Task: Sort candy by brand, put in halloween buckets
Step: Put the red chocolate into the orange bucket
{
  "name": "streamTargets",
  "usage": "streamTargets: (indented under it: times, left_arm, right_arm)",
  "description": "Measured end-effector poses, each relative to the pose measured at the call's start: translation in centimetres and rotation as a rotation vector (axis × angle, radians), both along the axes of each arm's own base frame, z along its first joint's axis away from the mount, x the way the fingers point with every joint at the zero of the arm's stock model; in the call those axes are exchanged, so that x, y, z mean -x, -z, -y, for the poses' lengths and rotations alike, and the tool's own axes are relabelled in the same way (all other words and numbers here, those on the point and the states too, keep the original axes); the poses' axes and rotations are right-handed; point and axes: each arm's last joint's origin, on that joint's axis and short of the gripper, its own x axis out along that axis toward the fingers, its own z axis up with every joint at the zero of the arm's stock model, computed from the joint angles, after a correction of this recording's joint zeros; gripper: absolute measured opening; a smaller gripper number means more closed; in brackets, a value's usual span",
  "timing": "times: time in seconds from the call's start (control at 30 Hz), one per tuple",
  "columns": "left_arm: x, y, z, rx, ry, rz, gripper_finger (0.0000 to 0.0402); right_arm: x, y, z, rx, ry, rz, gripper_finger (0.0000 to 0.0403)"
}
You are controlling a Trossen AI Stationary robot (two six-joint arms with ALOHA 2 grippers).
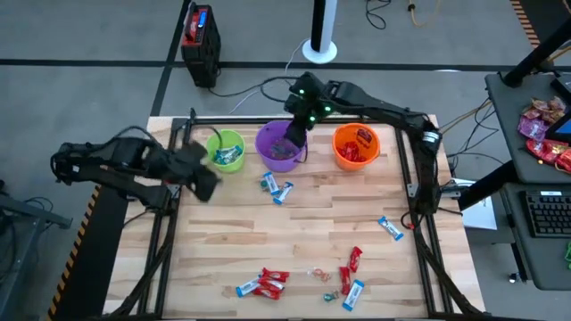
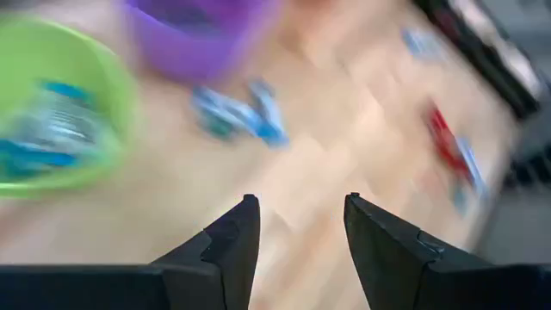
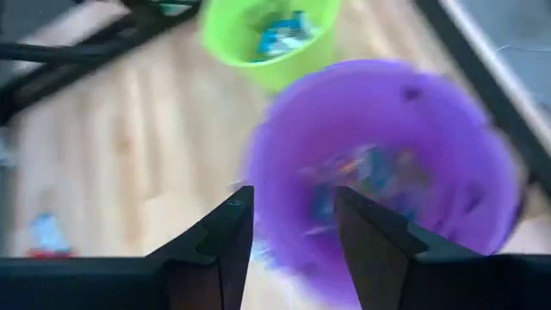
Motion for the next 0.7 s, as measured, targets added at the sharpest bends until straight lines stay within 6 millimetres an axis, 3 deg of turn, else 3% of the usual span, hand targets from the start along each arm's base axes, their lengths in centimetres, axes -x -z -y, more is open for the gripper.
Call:
streamTargets:
  times: [0.17, 0.33, 0.5, 0.7]
  left_arm:
    - [-2.4, 2.8, 4.0, 0.025, 0.265, 0.042, 0.0154]
    - [-3.9, 6.5, 8.5, 0.060, 0.431, 0.082, 0.0154]
    - [-5.6, 9.9, 11.8, 0.064, 0.478, 0.051, 0.0154]
    - [-9.7, 13.8, 13.8, -0.022, 0.536, 0.060, 0.0154]
  right_arm:
    - [2.3, -3.5, -5.5, -0.058, -0.033, -0.049, 0.0136]
    - [4.4, -5.5, -11.1, 0.024, -0.002, -0.118, 0.0128]
    - [6.7, -5.7, -14.9, 0.053, 0.005, -0.149, 0.0145]
    - [9.1, -3.9, -16.5, 0.036, 0.011, -0.211, 0.0176]
